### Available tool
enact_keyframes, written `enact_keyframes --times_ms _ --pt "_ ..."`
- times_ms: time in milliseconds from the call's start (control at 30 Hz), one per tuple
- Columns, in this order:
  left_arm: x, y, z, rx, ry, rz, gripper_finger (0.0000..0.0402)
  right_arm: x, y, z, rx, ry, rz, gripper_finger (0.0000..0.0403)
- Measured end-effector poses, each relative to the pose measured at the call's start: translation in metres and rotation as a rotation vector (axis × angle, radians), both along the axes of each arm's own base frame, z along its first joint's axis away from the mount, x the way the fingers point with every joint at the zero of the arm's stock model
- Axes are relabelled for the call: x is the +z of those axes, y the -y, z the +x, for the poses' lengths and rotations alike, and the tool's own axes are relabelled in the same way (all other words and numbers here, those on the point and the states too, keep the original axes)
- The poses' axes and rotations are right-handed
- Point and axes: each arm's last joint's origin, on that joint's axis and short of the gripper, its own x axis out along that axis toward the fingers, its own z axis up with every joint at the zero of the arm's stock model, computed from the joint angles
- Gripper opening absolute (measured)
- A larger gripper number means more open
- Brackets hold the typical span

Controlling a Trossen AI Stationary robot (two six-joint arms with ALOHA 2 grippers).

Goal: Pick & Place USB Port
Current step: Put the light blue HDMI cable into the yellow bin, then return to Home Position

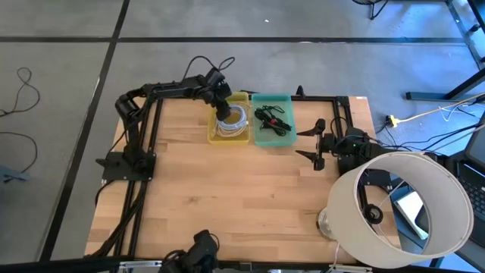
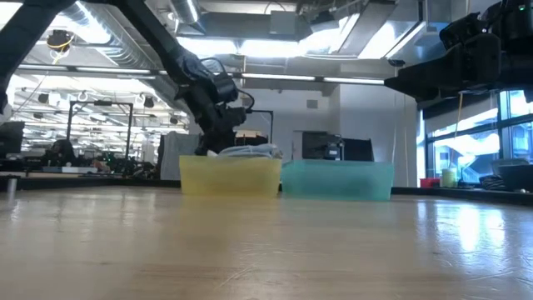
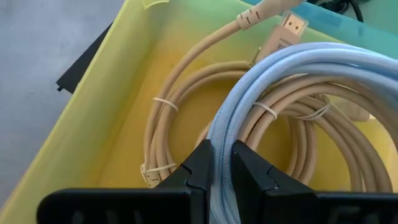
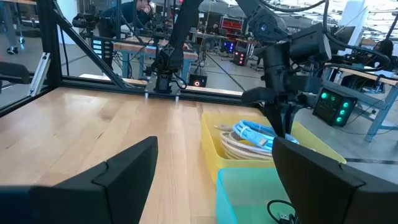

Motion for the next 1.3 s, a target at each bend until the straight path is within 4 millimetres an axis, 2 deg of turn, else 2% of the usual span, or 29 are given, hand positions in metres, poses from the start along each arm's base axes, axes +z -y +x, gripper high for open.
enact_keyframes --times_ms 133,367,500,633,833,967,1067,1167,1300 --pt "0.004 -0.001 -0.002 0.012 0.026 -0.016 0.0048 0.000 0.000 0.000 0.000 0.000 0.000 0.0321" --pt "0.011 0.000 -0.004 0.026 0.035 -0.009 0.0175 0.000 0.000 0.000 0.000 0.000 0.000 0.0321" --pt "0.017 0.001 -0.005 0.031 0.051 0.002 0.0226 0.000 0.000 0.000 0.000 0.000 0.000 0.0321" --pt "0.027 0.003 -0.007 0.037 0.071 0.018 0.0247 0.000 0.000 0.000 0.000 0.000 0.000 0.0321" --pt "0.046 0.008 -0.012 0.039 0.106 0.043 0.0245 0.000 0.000 0.000 0.000 0.000 0.000 0.0321" --pt "0.073 0.017 -0.019 0.054 0.160 0.059 0.0240 0.000 0.000 0.000 0.000 0.000 0.000 0.0321" --pt "0.107 0.033 -0.027 0.037 0.258 0.082 0.0239 0.000 0.000 0.000 0.000 0.000 0.000 0.0321" --pt "0.143 0.061 -0.029 -0.076 0.411 0.089 0.0239 0.000 0.000 0.000 0.000 0.000 0.000 0.0321" --pt "0.189 0.115 -0.025 -0.314 0.633 0.118 0.0239 0.000 0.000 0.000 0.000 0.000 0.000 0.0321"
